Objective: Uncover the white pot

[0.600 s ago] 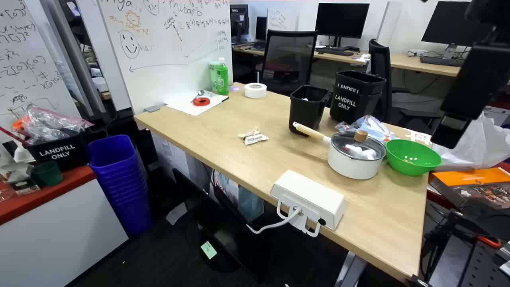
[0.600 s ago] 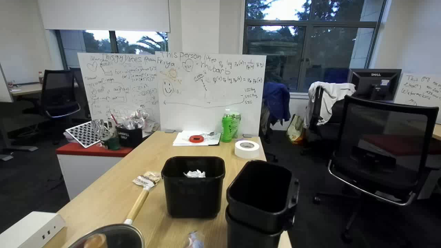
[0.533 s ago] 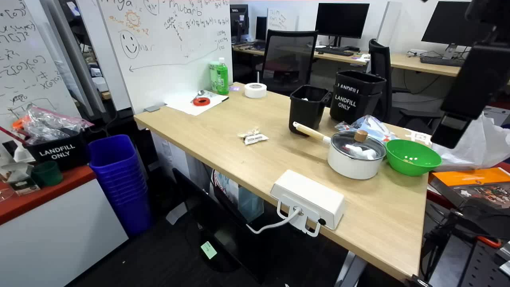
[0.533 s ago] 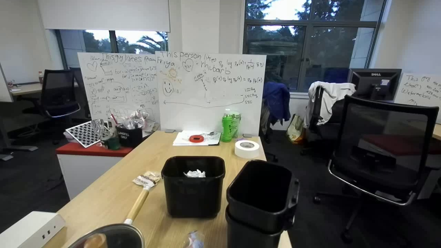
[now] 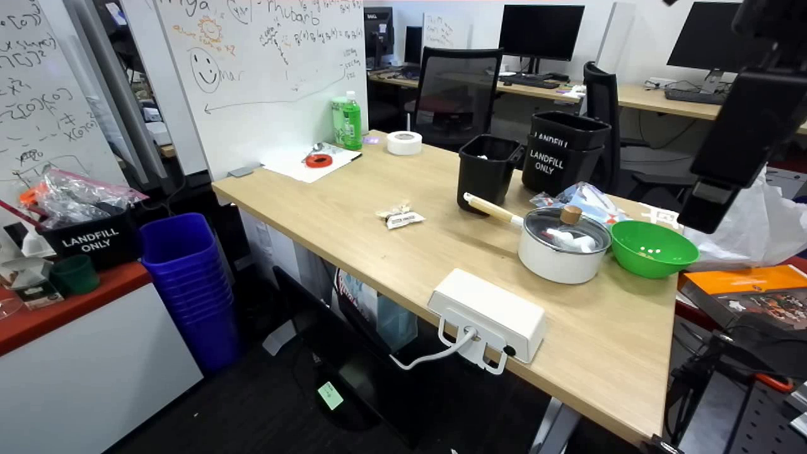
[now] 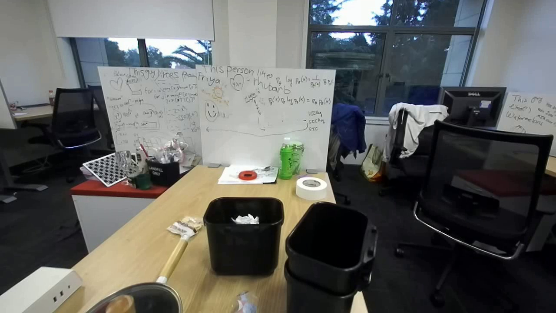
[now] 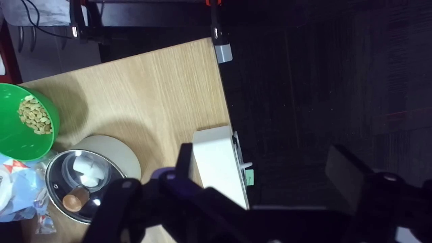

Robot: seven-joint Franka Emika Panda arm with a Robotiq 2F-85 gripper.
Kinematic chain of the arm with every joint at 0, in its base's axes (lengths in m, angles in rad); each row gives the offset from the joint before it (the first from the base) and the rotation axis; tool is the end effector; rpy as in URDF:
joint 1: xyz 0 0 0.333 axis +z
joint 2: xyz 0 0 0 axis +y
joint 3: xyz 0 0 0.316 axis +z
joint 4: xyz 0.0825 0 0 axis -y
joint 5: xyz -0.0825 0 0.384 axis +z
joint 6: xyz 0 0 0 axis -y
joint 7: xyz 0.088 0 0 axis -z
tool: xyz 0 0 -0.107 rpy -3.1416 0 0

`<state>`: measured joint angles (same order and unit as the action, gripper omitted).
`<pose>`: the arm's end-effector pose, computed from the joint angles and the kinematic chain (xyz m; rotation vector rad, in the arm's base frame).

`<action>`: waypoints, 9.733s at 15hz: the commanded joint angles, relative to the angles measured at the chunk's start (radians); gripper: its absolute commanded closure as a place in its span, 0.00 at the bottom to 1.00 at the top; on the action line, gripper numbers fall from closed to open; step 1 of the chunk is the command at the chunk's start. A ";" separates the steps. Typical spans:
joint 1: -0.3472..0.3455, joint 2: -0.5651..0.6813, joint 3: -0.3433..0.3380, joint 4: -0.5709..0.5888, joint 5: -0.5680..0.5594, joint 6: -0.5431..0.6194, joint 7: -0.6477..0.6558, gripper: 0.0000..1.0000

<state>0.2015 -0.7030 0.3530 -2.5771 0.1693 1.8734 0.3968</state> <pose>0.2844 0.1961 0.4684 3.0721 0.0345 0.0062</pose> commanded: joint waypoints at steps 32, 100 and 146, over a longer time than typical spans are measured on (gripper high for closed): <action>-0.316 0.307 -0.033 0.080 -0.293 0.365 1.066 0.00; -0.286 0.927 -0.503 0.327 -0.116 0.516 1.492 0.00; -0.127 0.804 -0.335 0.336 -0.226 0.343 1.590 0.84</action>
<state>0.0703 0.0745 0.0000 -2.3161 -0.0700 2.3109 2.0243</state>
